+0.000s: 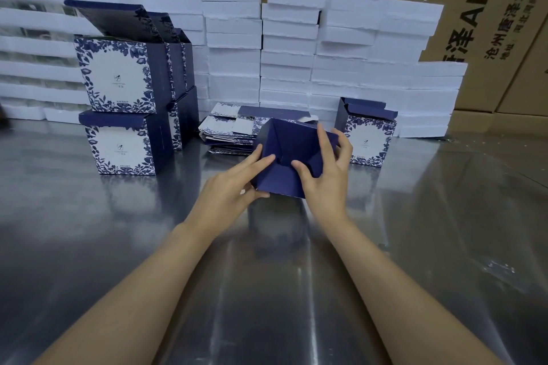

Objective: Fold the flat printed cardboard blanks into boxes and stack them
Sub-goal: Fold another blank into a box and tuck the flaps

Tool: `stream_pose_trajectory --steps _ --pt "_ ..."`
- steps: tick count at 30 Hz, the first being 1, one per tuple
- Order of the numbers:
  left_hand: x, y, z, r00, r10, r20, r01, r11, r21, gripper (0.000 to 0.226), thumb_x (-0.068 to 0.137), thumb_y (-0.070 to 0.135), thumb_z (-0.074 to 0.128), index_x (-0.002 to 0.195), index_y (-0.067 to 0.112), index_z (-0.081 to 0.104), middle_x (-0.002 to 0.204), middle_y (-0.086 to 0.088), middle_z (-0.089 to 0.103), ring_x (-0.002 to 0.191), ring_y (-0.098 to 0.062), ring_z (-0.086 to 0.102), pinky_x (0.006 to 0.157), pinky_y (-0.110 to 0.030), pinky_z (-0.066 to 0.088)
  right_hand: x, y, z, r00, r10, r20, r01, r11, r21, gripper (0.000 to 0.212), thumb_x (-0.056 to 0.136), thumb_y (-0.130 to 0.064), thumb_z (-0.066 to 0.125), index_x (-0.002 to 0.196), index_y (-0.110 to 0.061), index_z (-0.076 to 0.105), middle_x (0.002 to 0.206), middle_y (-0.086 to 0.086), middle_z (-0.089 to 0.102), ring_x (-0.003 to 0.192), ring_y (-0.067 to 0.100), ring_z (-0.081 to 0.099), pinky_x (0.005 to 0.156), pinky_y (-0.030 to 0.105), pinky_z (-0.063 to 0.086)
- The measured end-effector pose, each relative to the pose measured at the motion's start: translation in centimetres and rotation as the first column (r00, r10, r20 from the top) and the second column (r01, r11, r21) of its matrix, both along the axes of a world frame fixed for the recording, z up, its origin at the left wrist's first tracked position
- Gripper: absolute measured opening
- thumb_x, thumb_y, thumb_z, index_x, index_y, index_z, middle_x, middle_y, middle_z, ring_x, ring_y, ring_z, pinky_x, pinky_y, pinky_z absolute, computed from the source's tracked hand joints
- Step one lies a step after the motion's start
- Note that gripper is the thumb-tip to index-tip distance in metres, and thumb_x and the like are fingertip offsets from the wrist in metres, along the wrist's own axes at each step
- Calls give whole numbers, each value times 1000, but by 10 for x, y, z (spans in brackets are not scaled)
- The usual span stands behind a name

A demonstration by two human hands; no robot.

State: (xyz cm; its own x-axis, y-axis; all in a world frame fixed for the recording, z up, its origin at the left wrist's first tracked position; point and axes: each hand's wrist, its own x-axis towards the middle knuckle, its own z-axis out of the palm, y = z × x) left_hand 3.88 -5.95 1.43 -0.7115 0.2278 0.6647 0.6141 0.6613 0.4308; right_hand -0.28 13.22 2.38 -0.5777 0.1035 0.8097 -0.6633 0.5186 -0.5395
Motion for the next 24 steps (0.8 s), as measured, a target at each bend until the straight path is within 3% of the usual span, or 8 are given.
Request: stream_pose_trajectory --steps 6,8,11,13,15,17,21,24 --pt "5 5 3 999 48 -14 -49 998 -44 76 80 23 78 141 47 40 147 31 27 86 -11 69 82 -27 54 1 3 3 1000 19 -1 -19 1000 -21 73 85 -12 69 148 -23 33 142 7 28 134 17 30 106 4 19" --pt "4 2 3 997 66 30 -65 998 -17 88 80 30 77 142 58 22 144 33 33 102 -4 63 82 -15 47 4 4 5 997 76 -5 -77 994 -82 64 90 -17 58 148 -26 30 144 4 29 133 9 31 109 10 23" --pt "1 -1 2 982 87 168 -93 995 29 106 72 49 79 141 64 0 147 33 33 122 8 41 89 -17 37 8 4 8 986 155 54 -137 957 -255 54 94 -20 42 144 -35 28 151 3 30 135 8 34 111 22 31" --pt "-3 -1 -1 967 13 253 -39 994 100 110 70 55 77 148 53 0 153 29 26 133 9 31 101 -18 33 8 4 8 979 182 87 -155 956 -249 48 95 -21 38 142 -31 36 150 -7 36 139 6 31 115 26 27" --pt "-6 1 -5 955 -78 288 27 984 178 104 75 55 73 152 45 4 150 32 31 133 12 31 104 -10 29 9 3 6 969 227 94 -202 954 -220 44 96 -21 37 139 -28 42 141 -21 41 133 -11 31 111 17 27" --pt "-6 1 -8 959 -88 271 24 972 232 92 84 42 71 152 45 9 140 38 39 127 16 37 97 -1 31 10 2 4 967 247 69 -232 956 -179 42 96 -18 41 137 -26 43 139 -19 43 129 -15 34 103 9 31" --pt "-8 -6 -5 991 7 135 -49 948 313 93 91 3 63 146 58 12 142 22 49 120 13 48 96 -4 37 11 1 2 962 253 -101 -261 963 -74 37 92 1 47 128 -12 50 139 -2 45 132 -1 38 100 34 46" --pt "-6 -5 0 999 19 26 -27 925 379 101 80 -18 44 144 57 20 147 9 46 128 5 46 103 -9 35 9 -4 5 944 243 -225 -258 966 -37 28 82 16 48 104 0 55 133 6 46 128 3 42 98 31 47"
